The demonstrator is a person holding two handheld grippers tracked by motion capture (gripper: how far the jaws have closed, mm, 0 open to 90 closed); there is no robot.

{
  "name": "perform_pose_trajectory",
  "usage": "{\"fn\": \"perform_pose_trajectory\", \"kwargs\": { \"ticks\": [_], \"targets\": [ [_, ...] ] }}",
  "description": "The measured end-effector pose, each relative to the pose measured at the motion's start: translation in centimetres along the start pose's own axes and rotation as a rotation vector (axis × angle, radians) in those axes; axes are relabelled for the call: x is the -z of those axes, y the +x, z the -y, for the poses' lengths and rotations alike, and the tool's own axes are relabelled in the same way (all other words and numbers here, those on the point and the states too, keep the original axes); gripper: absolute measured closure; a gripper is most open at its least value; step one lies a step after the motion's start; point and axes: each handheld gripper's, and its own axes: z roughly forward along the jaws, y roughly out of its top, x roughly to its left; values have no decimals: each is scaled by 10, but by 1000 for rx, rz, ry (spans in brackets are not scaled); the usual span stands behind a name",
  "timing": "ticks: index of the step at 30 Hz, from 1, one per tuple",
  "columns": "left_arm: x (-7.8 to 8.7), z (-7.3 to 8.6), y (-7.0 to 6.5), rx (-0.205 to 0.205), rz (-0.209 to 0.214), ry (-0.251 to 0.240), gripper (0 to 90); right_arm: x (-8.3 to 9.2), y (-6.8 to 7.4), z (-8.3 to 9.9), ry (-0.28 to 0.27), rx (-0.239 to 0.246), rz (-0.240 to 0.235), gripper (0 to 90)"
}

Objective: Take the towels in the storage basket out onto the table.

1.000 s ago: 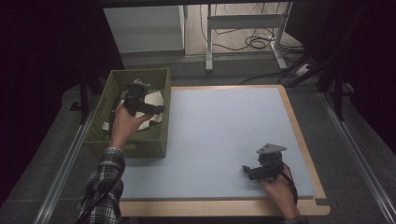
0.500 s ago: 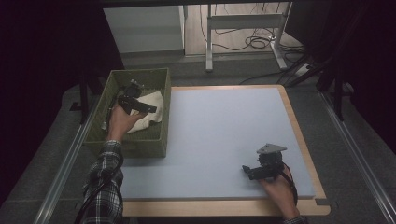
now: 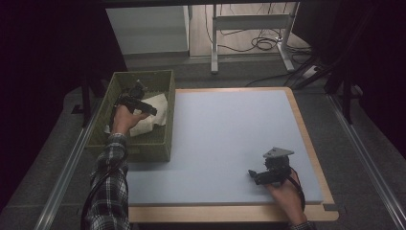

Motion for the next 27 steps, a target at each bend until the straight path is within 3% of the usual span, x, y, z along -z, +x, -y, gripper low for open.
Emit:
{"fn": "perform_pose_trajectory", "kwargs": {
  "ticks": [10,16,17,19,21,24,25,26,27],
  "targets": [
    [-38,-3,18,75,9,132,12,0,0,0,-2,3,0,0],
    [-49,0,21,84,3,204,30,0,0,0,-1,4,1,0],
    [-49,0,21,84,3,204,52,0,0,0,-1,4,1,0],
    [-45,1,18,41,-44,221,143,0,0,0,-2,5,1,0],
    [-44,0,17,47,-42,224,221,0,0,0,-2,5,1,0],
    [-41,-2,9,20,-54,244,338,0,0,0,-1,5,2,0],
    [-39,-3,7,20,-12,246,453,0,0,0,-1,5,2,0],
    [-39,-4,4,8,-25,252,547,0,0,0,-1,6,2,0],
    [-39,-4,4,8,-25,252,567,0,0,0,-1,6,2,0]
  ]
}}
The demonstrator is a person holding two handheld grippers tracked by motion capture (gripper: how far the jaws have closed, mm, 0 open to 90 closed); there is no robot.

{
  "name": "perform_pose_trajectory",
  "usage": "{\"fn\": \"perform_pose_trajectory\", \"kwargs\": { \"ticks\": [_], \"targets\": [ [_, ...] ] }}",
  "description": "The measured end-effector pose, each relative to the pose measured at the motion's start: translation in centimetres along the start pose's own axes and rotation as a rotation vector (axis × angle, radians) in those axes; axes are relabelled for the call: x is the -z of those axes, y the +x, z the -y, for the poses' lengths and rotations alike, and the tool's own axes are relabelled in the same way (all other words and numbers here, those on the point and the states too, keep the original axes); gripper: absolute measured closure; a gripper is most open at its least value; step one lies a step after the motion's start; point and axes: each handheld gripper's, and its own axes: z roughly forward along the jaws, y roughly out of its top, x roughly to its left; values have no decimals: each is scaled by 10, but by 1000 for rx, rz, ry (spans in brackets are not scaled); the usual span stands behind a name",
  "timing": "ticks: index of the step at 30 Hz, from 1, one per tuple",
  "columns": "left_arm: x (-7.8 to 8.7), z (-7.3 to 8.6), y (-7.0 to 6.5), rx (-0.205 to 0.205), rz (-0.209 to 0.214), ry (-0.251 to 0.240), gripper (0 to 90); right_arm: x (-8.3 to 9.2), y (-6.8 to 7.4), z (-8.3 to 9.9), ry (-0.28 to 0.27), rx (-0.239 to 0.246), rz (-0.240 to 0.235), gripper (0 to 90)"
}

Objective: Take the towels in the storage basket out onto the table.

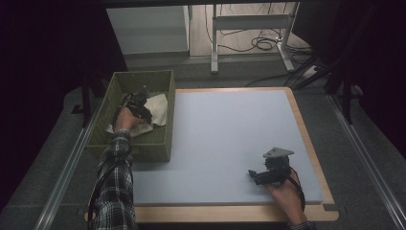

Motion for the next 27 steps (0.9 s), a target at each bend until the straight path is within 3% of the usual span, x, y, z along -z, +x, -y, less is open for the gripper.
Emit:
{"fn": "perform_pose_trajectory", "kwargs": {
  "ticks": [5,8,9,10,11,13,18,22,27],
  "targets": [
    [4,-1,-7,-17,25,-10,821,0,0,0,0,-2,0,0],
    [5,0,-7,-9,24,-26,829,0,0,0,0,-2,0,0],
    [10,1,-5,10,39,-72,830,0,0,0,0,-2,0,0],
    [10,1,-5,10,39,-72,829,0,0,0,0,-2,0,0],
    [18,2,-5,14,47,-122,830,0,0,0,1,-2,0,0],
    [24,4,-5,15,64,-149,829,0,0,0,0,-2,0,0],
    [37,7,-6,12,78,-184,826,0,0,0,0,-3,0,0],
    [57,15,-6,15,84,-254,825,0,0,0,1,-3,0,0],
    [74,24,-4,17,97,-291,824,0,0,0,1,-3,0,0]
  ]
}}
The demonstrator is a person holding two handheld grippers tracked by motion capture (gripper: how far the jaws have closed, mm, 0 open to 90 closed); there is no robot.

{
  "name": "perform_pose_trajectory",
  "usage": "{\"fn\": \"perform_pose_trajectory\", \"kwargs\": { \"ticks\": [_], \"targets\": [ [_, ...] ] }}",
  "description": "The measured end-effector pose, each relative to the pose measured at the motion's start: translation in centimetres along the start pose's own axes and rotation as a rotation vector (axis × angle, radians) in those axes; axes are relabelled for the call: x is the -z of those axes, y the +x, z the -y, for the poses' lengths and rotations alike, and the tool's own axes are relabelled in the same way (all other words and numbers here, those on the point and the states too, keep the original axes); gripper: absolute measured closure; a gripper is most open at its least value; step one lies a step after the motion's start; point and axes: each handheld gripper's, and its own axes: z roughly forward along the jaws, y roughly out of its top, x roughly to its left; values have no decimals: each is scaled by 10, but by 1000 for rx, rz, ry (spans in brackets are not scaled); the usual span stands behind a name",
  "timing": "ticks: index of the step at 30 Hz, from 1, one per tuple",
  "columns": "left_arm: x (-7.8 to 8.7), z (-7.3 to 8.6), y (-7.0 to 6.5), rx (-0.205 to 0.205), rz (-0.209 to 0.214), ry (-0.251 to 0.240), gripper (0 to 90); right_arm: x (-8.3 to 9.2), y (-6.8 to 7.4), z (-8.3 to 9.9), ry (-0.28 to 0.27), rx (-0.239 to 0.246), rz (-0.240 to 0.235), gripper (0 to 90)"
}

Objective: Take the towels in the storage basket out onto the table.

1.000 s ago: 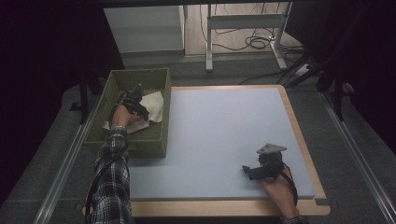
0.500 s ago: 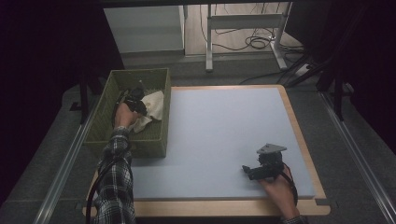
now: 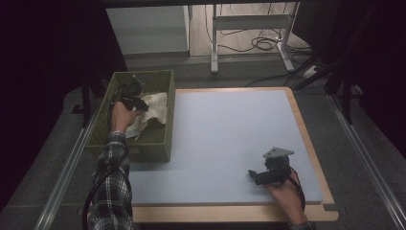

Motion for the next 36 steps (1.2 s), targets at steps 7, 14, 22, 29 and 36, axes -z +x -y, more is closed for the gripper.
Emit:
{"fn": "perform_pose_trajectory", "kwargs": {
  "ticks": [7,14,22,29,36],
  "targets": [
    [35,10,3,-2,-2,-66,821,0,0,0,0,0,0,0],
    [58,16,0,-13,3,-128,820,0,0,0,1,-5,0,0],
    [81,18,-3,-14,10,-183,818,0,0,0,0,-4,1,0],
    [103,17,-2,-9,29,-192,817,0,0,0,1,-1,1,0],
    [120,11,-2,-5,16,-162,816,0,0,0,1,0,1,0]
  ]
}}
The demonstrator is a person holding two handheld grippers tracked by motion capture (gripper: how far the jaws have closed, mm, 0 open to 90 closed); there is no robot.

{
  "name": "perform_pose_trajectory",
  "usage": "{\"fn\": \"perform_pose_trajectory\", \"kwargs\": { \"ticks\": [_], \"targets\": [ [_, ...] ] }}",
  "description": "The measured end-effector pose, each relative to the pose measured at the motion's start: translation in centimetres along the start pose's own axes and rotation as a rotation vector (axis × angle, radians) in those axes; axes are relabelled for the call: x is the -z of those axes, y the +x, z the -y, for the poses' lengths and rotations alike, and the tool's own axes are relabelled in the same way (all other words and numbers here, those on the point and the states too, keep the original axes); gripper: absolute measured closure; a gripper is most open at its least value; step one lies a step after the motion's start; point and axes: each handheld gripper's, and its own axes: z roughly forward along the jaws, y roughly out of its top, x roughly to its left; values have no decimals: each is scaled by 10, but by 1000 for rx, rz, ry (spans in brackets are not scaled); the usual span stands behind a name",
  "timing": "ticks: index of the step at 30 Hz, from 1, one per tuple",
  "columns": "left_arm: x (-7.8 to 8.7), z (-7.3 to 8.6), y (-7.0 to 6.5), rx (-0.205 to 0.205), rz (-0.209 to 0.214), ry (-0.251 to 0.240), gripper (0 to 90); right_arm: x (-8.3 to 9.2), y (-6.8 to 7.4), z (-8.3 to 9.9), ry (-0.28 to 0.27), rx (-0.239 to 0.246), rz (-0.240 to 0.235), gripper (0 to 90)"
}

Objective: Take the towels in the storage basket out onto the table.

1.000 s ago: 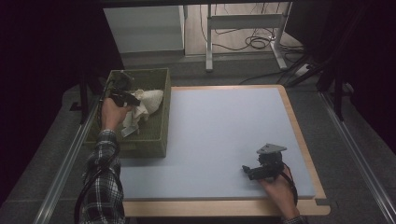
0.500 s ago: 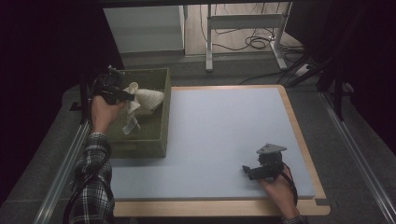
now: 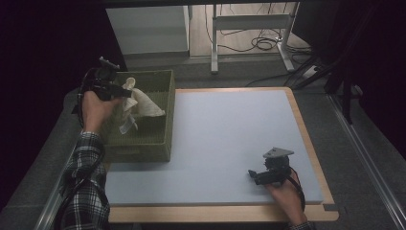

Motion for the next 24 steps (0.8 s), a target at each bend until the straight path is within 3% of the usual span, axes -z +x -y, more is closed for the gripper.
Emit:
{"fn": "perform_pose_trajectory", "kwargs": {
  "ticks": [18,24],
  "targets": [
    [62,-28,-27,-69,-21,-73,813,0,0,0,3,0,-2,0],
    [84,-37,-37,-87,-17,-120,812,0,0,0,3,-1,-1,0]
  ]
}}
